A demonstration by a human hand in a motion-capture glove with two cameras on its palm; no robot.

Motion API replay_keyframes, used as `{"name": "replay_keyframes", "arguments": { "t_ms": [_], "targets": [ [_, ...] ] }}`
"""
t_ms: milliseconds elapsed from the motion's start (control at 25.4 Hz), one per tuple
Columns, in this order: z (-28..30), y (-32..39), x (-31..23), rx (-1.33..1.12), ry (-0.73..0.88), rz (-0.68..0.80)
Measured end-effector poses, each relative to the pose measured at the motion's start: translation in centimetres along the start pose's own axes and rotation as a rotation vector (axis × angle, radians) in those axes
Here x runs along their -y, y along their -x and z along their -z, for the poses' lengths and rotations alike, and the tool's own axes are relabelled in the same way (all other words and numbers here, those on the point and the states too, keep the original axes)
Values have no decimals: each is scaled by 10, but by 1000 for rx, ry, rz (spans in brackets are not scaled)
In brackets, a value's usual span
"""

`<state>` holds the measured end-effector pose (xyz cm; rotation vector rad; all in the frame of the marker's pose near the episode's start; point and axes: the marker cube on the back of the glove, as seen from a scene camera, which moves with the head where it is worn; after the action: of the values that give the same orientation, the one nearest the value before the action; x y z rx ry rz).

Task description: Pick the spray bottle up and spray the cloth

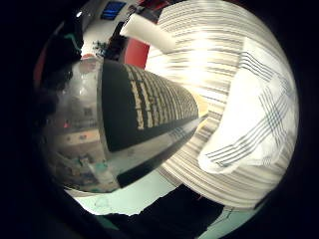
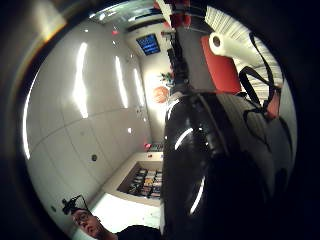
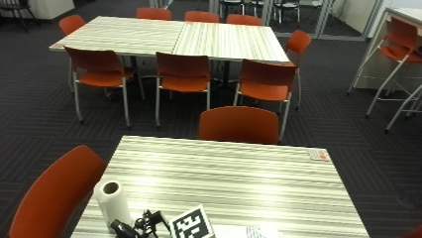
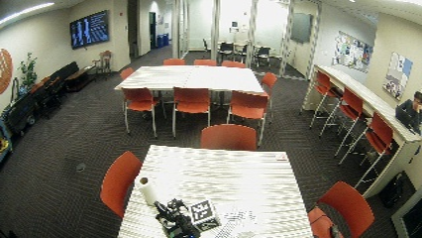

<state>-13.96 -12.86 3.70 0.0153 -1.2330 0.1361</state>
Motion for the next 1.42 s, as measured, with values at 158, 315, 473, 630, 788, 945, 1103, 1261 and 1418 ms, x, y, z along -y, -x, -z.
{"name": "replay_keyframes", "arguments": {
  "t_ms": [158, 315, 473, 630, 788, 945, 1103, 1261, 1418],
  "targets": [
    [-11, 9, 6, 13, 56, 46],
    [-6, 0, 9, 4, 51, 43],
    [2, -23, 6, -16, 27, 27],
    [5, -41, 0, -36, 17, 7],
    [1, -56, -4, -51, 19, -10],
    [-5, -67, -3, -63, 28, -12],
    [-12, -69, -7, -94, 54, -23],
    [-13, -72, -7, -109, 71, -49],
    [-12, -75, -5, -114, 85, -68]
  ]
}}
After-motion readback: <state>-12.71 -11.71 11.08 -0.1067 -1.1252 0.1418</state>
